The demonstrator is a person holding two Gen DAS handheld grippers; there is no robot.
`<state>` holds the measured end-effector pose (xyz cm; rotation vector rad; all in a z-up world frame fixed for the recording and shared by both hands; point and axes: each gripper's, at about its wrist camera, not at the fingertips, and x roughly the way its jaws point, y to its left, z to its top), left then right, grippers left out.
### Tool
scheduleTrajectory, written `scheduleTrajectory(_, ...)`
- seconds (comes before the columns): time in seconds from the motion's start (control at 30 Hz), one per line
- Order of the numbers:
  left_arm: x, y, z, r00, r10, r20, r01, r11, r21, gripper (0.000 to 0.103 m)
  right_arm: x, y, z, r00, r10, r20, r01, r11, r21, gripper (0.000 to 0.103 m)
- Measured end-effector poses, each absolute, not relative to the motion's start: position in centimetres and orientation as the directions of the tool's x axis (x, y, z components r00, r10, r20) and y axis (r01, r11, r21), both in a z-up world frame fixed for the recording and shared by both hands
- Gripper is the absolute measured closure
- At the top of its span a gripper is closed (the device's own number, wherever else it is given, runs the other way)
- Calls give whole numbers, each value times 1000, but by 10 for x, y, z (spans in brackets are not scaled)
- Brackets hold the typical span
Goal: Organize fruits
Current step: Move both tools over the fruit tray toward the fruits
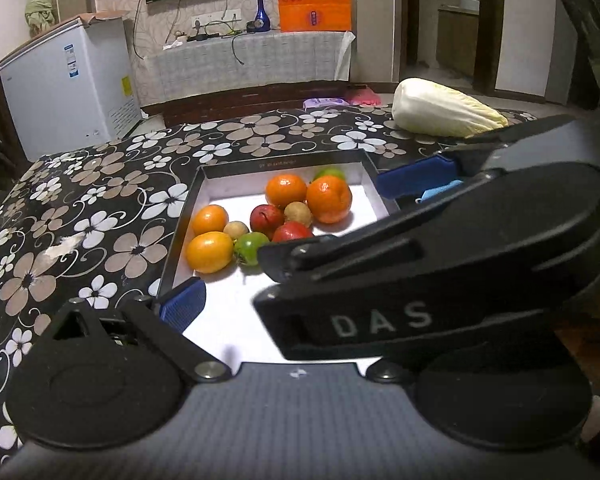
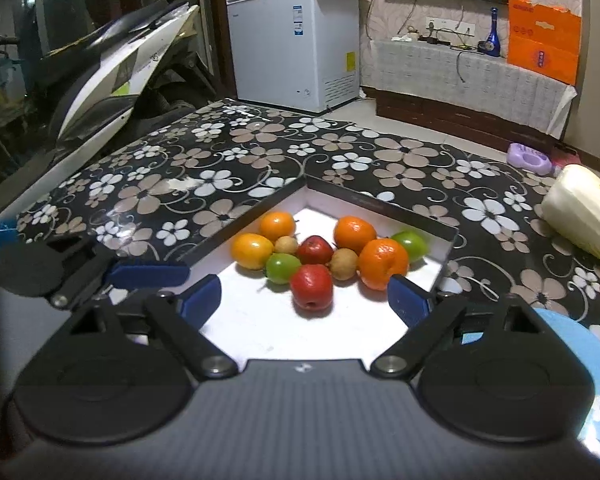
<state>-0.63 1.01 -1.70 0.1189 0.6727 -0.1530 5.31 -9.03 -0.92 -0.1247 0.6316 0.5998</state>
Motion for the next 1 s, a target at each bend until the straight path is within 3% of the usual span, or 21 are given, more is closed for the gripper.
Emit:
scheduleTrajectory(0.43,-4,18,-18,767,-83,-637,151,987,53,2,63,-93,-8,649,485,-587,-532,840,106,13)
scheduleTrajectory(0.53,-4,17,-18,766,-83,-637,152,987,54,2,62,-89,-11,641,475,-603,-541,837,84,27)
scheduleTrajectory(1.0,-2,21,-20,761,-71,-645,133,990,49,2,65,-88,-16,632,463,-621,-538,839,77,27)
